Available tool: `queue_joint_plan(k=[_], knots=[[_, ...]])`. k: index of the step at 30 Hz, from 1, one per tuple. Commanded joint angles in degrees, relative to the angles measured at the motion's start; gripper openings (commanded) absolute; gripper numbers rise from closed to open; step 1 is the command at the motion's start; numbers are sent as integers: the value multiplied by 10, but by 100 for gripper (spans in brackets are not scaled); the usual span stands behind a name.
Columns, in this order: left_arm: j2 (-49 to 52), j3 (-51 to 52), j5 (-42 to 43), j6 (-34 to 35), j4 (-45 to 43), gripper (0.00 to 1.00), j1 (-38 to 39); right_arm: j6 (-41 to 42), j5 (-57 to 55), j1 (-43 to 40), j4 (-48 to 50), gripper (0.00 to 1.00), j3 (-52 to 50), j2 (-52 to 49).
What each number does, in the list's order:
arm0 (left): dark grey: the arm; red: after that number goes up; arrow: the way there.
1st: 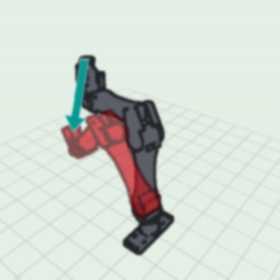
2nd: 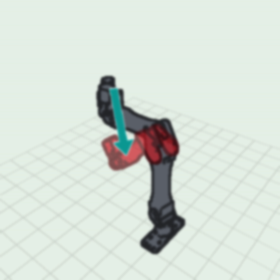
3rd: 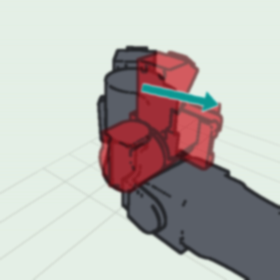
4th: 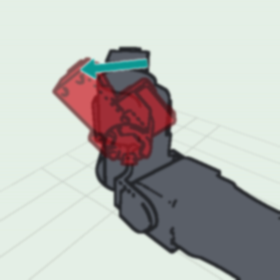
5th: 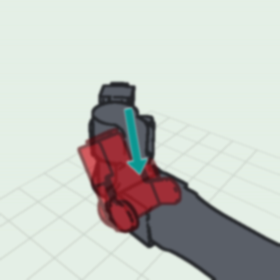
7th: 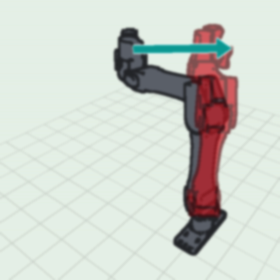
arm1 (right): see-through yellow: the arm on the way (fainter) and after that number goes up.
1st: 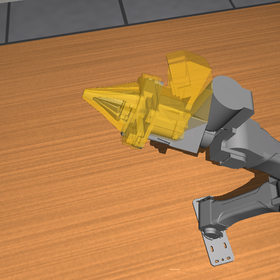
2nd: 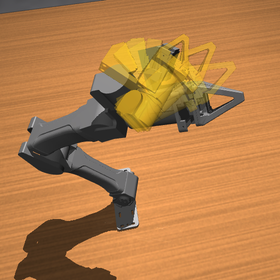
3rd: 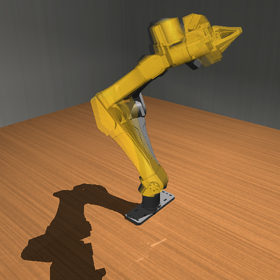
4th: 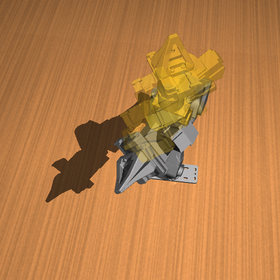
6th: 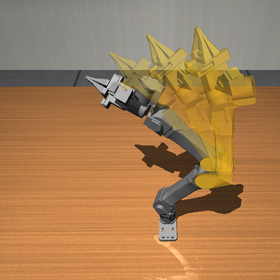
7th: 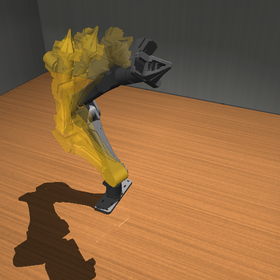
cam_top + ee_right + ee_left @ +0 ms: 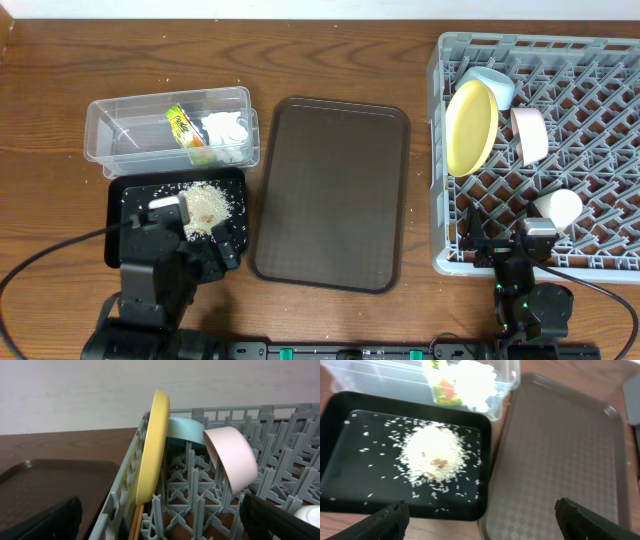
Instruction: Sort waste into correct bins and load items into the dishwasher rack
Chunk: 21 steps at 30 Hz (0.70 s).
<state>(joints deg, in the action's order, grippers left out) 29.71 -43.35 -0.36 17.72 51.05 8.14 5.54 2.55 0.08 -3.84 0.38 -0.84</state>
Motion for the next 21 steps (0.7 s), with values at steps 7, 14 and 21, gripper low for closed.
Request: queue_joint_plan(k=[7,14,21], knots=[[-139,151,-4,-56,-111,96,-57,-5,-8,6,-3,99,-1,5],[-241,322,-6,-71,-339,96,-57,-5,-8,6,-3,99,-1,5],[-291,430,-2,-134,-527,96,-57,-5,-8,6,-3,99,-1,5]])
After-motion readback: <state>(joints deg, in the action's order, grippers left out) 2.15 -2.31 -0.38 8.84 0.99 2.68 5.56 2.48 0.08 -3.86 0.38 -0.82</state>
